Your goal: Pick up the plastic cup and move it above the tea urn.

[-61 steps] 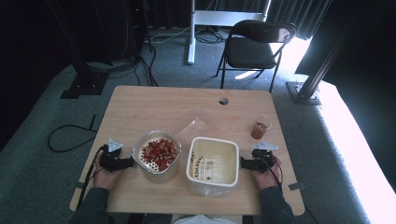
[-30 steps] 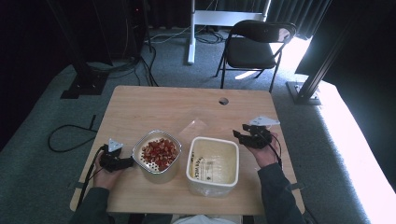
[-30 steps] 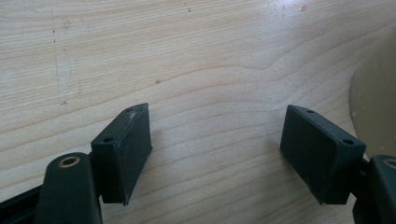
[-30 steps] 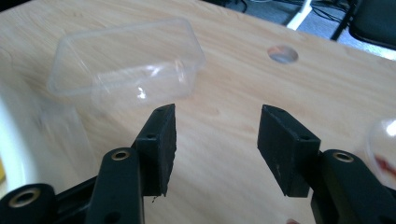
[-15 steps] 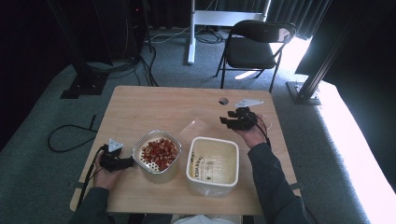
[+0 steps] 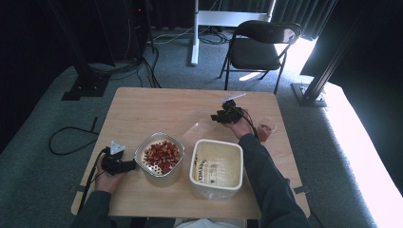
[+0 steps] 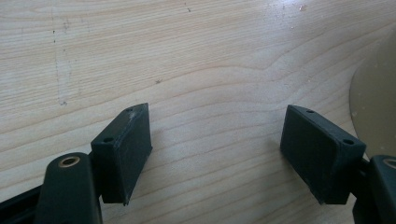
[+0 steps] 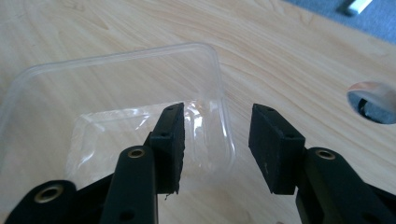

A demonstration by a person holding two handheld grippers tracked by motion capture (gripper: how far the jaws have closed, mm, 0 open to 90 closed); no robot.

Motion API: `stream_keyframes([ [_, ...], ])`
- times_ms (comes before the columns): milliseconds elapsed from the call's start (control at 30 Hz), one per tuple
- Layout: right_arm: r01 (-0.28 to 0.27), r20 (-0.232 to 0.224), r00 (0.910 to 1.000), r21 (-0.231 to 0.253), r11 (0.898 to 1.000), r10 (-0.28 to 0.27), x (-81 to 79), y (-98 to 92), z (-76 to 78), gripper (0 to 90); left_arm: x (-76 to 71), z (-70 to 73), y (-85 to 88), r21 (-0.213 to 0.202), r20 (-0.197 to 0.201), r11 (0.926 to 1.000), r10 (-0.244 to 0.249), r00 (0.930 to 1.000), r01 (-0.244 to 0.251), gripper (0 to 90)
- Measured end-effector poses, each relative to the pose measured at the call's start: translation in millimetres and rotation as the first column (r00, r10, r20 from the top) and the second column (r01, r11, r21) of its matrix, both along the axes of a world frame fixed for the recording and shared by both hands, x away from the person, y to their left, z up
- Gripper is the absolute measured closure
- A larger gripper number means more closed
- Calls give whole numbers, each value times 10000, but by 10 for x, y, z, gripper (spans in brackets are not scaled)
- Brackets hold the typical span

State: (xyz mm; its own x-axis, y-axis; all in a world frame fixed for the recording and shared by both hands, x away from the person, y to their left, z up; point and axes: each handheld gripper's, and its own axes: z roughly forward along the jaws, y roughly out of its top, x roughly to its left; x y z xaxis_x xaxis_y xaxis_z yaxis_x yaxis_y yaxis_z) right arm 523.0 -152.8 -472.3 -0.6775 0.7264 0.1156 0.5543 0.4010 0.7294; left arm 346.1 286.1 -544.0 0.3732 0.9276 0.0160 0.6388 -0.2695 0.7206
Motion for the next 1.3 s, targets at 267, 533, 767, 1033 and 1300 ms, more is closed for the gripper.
stream_keyframes([
  [267,-129,-745,9972,-420,9990,97,97,118,-209,620,-1,0,0,-2,0,10000,5,10000,-5,254],
  [533,74,-1165,9931,-446,9990,-125,78,2,-243,808,0,0,0,-9,3,10000,0,10000,0,254],
  [767,581,-1117,9924,511,9970,-521,-46,-166,-134,842,-1,0,0,-2,-2,10000,6,10000,-6,254],
  [1033,1508,-364,9883,787,9854,-1483,-179,-441,174,852,0,0,0,-2,-1,10000,4,10000,-4,254],
  [1300,2148,-78,9766,1010,9714,-2151,-271,-748,408,851,3,0,-1,5,-3,10000,-6,10000,6,254],
])
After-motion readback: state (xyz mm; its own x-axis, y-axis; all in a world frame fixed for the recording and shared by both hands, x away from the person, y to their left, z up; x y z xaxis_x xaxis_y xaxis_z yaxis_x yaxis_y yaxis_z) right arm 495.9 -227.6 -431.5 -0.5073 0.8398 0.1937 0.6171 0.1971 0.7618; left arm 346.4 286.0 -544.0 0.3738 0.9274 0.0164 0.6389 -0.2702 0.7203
